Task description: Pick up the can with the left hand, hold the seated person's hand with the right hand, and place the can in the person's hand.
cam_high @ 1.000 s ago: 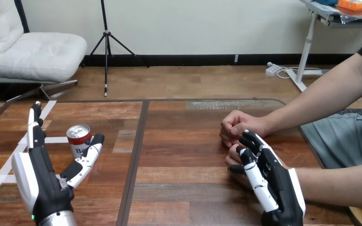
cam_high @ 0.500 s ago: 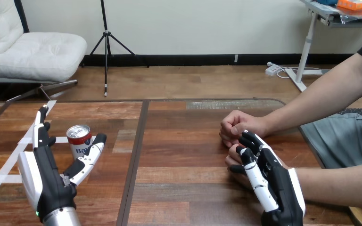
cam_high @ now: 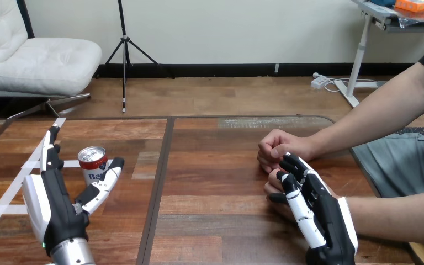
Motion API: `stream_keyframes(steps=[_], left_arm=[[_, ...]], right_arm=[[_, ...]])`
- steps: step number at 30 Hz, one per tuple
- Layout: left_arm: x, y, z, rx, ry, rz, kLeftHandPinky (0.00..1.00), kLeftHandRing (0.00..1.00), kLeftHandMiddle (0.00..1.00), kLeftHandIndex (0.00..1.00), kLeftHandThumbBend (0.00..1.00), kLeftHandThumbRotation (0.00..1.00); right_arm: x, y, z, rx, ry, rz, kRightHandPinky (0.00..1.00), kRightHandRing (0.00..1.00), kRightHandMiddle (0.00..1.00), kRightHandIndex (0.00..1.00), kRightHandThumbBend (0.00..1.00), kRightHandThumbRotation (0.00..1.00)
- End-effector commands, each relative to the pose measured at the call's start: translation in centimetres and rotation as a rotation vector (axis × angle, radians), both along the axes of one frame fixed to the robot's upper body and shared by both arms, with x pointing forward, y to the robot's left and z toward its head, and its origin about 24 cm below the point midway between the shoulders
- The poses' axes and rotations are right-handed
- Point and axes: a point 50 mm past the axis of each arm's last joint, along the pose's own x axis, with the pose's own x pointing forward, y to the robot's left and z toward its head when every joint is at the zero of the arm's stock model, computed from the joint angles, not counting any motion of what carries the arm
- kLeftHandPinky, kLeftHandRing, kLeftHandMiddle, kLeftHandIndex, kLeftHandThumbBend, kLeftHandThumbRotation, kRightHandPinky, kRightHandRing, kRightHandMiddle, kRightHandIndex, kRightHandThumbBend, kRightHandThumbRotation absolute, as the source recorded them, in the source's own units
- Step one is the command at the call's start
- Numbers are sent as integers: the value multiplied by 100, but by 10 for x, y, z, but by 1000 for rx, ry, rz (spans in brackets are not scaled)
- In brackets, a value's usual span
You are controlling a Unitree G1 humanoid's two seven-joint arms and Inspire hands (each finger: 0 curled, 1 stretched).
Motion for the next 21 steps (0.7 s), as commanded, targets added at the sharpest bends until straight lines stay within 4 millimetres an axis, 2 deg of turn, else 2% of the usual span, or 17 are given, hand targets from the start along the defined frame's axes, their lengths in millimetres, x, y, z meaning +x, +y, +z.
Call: stream_keyframes(steps=[1, 21], left_arm=[[21, 0, 18, 30, -65, -23, 83, 89, 93, 91, 77, 21], [30, 2, 16, 26, -36, -19, 82, 90, 94, 91, 76, 23]], right_arm=[[17, 4, 16, 12, -87, 11, 77, 86, 88, 86, 54, 65], [16, 3, 17, 10, -90, 16, 78, 86, 88, 87, 53, 65]])
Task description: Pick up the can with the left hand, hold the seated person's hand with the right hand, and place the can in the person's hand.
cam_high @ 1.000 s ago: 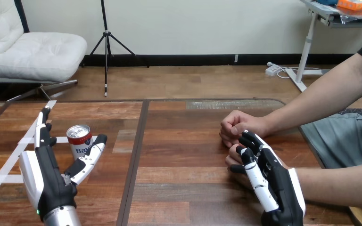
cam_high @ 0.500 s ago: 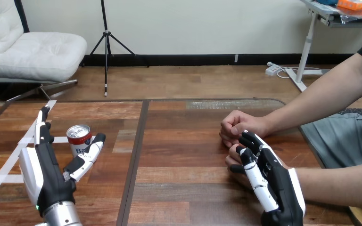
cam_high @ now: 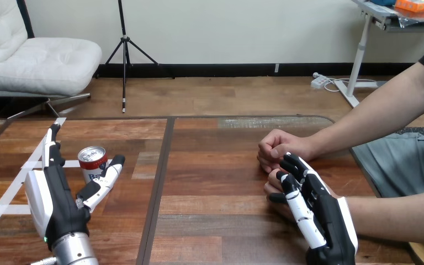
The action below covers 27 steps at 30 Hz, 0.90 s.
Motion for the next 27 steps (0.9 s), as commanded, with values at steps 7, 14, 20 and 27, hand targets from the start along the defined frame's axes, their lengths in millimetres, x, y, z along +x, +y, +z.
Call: stream_keyframes(steps=[7, 14, 20, 27], left_arm=[[25, -1, 18, 30, -45, -23, 81, 89, 93, 91, 76, 21], [29, -1, 18, 39, -32, -26, 79, 89, 92, 91, 76, 20], [32, -2, 18, 43, -21, -30, 79, 89, 92, 91, 76, 20], [35, -3, 17, 50, -1, -34, 80, 90, 93, 91, 75, 20]], right_arm=[[16, 2, 17, 9, -89, 6, 77, 86, 88, 87, 53, 65], [17, 2, 17, 3, -93, 9, 77, 86, 88, 86, 53, 65], [16, 1, 17, 3, -94, 10, 78, 86, 88, 86, 53, 66], [16, 1, 17, 11, -90, 9, 77, 86, 88, 86, 54, 66]])
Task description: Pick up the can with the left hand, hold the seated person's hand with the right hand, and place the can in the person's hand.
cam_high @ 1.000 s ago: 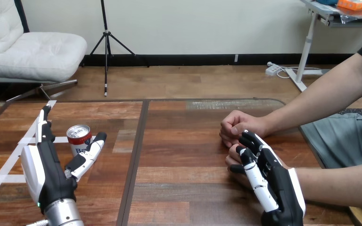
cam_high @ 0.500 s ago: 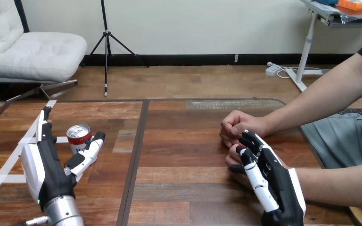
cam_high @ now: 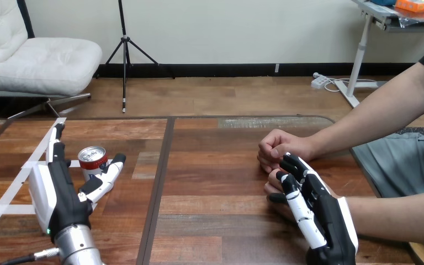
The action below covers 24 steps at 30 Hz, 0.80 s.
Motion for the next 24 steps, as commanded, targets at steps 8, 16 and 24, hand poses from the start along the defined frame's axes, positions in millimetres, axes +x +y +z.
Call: stream_keyframes(steps=[8, 16, 24], left_arm=[[25, -4, 19, 40, -40, -36, 80, 90, 93, 91, 74, 19], [28, -4, 19, 33, -30, -36, 78, 88, 91, 89, 73, 14], [32, -5, 19, 30, -18, -40, 75, 86, 89, 86, 73, 11]], right_arm=[[16, 2, 18, 8, -89, 5, 77, 86, 88, 86, 54, 65], [16, 2, 18, 1, -88, 5, 78, 86, 88, 86, 54, 66], [16, 2, 18, 1, -91, 7, 78, 86, 88, 86, 54, 66]])
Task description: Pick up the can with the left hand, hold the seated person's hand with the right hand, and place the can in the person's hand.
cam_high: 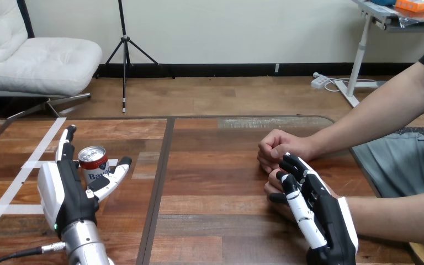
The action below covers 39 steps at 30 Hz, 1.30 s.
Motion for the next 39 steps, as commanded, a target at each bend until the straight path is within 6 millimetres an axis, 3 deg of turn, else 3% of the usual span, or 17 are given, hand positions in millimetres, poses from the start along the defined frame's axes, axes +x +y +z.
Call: stream_keyframes(steps=[1, 15, 39], left_arm=[[23, -1, 24, 37, -71, -35, 75, 86, 89, 86, 73, 11], [27, -3, 23, 32, -51, -34, 73, 83, 85, 83, 72, 1], [29, -3, 22, 82, -39, -15, 69, 78, 80, 78, 72, 0]], right_arm=[[16, 2, 18, 1, -93, 6, 78, 86, 88, 86, 54, 66], [15, 2, 18, 5, -92, 9, 77, 85, 88, 86, 54, 66], [14, 1, 19, 12, -87, 10, 80, 86, 88, 85, 54, 66]])
